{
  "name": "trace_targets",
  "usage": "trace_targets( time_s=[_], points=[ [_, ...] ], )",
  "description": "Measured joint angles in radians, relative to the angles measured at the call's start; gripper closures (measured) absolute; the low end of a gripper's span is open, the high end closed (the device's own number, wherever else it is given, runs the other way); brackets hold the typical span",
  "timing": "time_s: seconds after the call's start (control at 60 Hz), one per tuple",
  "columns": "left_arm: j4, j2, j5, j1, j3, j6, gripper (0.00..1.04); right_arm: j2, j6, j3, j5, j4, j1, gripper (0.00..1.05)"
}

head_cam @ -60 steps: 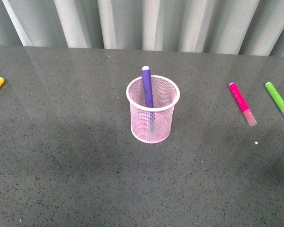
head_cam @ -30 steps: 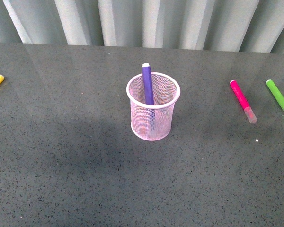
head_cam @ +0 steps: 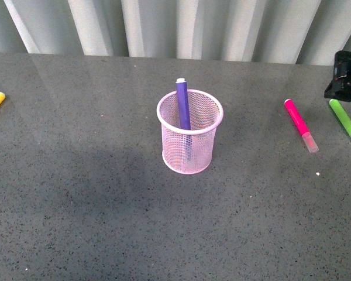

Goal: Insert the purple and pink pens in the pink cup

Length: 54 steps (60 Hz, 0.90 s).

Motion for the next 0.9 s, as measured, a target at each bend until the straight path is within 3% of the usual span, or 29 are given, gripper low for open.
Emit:
trace_targets(
  time_s=[0.4, 0.9],
  points=[
    [0.0, 0.0, 0.0, 0.0, 0.0, 0.0, 0.07, 0.215, 0.0, 0.225, 0.032, -0.068, 0.043, 0.07],
    [0.0, 0.0, 0.0, 0.0, 0.0, 0.0, 0.07, 0.332, 0.001, 0.298, 0.045, -0.079, 0.056, 0.07]
  ],
)
